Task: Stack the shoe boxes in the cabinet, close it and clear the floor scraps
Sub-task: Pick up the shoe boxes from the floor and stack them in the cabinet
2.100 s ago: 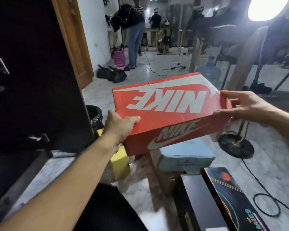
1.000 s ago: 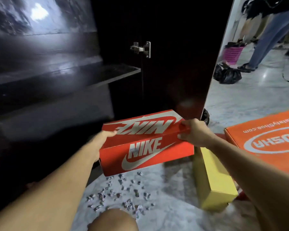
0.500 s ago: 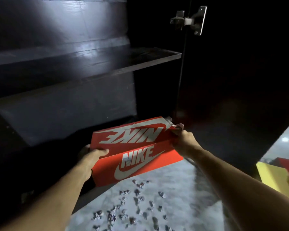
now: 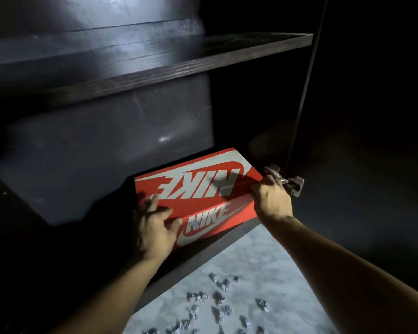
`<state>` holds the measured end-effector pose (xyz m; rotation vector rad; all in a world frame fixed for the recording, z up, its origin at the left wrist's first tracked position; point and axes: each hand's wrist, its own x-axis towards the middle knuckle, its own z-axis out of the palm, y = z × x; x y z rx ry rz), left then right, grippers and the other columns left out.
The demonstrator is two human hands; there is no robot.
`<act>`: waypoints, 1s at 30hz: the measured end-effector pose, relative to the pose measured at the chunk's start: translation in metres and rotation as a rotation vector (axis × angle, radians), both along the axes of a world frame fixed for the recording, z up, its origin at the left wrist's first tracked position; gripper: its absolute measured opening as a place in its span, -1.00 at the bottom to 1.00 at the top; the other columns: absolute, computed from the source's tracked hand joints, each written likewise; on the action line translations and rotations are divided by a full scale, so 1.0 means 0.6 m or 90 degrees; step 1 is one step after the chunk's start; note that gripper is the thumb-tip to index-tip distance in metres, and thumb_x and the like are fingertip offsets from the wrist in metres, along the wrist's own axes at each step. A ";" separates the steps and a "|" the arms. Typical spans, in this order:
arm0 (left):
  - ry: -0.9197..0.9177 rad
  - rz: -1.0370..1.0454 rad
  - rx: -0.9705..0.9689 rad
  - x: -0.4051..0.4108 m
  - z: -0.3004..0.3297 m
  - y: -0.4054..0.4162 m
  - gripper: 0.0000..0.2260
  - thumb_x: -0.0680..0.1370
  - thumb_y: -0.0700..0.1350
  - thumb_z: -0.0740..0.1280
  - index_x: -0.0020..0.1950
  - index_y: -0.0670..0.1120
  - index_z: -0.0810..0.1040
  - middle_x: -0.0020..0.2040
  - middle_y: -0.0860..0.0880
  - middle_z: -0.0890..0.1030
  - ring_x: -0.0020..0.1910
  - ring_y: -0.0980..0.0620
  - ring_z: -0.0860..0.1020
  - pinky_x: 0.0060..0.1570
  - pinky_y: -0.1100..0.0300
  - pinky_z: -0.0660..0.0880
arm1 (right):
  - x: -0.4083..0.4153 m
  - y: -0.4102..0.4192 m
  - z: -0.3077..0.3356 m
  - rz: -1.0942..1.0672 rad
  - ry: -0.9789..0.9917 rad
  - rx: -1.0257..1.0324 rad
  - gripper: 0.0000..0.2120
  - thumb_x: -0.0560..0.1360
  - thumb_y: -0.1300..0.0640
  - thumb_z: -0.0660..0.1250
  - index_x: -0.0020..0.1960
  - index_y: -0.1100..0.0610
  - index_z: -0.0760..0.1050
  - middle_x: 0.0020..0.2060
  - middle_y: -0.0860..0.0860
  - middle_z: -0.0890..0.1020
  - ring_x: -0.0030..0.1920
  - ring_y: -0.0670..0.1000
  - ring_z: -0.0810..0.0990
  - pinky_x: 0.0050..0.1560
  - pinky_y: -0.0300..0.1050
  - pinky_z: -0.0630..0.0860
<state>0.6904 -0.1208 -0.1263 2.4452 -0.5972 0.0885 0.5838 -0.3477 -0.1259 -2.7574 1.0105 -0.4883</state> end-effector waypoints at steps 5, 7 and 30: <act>0.003 -0.016 0.059 0.016 -0.010 -0.027 -0.65 0.57 -0.17 0.34 0.37 -0.12 0.51 0.40 -0.05 0.47 0.40 -0.08 0.35 0.37 0.10 0.31 | 0.048 -0.007 -0.025 0.091 -0.032 0.038 -0.65 0.54 0.33 0.20 0.29 0.15 0.51 0.20 0.17 0.56 0.10 0.23 0.59 0.03 -0.02 0.53; -0.003 -0.014 0.061 0.030 -0.015 -0.035 -0.64 0.58 -0.20 0.32 0.39 -0.12 0.48 0.39 -0.08 0.47 0.42 -0.08 0.35 0.38 0.09 0.31 | 0.057 -0.007 -0.028 0.098 -0.006 0.071 -0.51 0.56 0.36 0.17 0.47 0.13 0.32 0.44 0.19 0.37 0.27 0.23 0.51 0.21 -0.01 0.47; -0.143 -0.118 0.149 0.088 -0.053 -0.056 -0.46 0.61 -0.28 0.18 0.56 0.00 0.17 0.56 0.00 0.20 0.57 -0.02 0.02 0.54 -0.08 -0.03 | 0.115 0.025 0.008 0.205 0.106 0.093 -0.49 0.58 -0.10 0.22 0.51 -0.16 0.20 0.55 -0.08 0.15 0.56 0.17 -0.09 0.43 0.15 0.23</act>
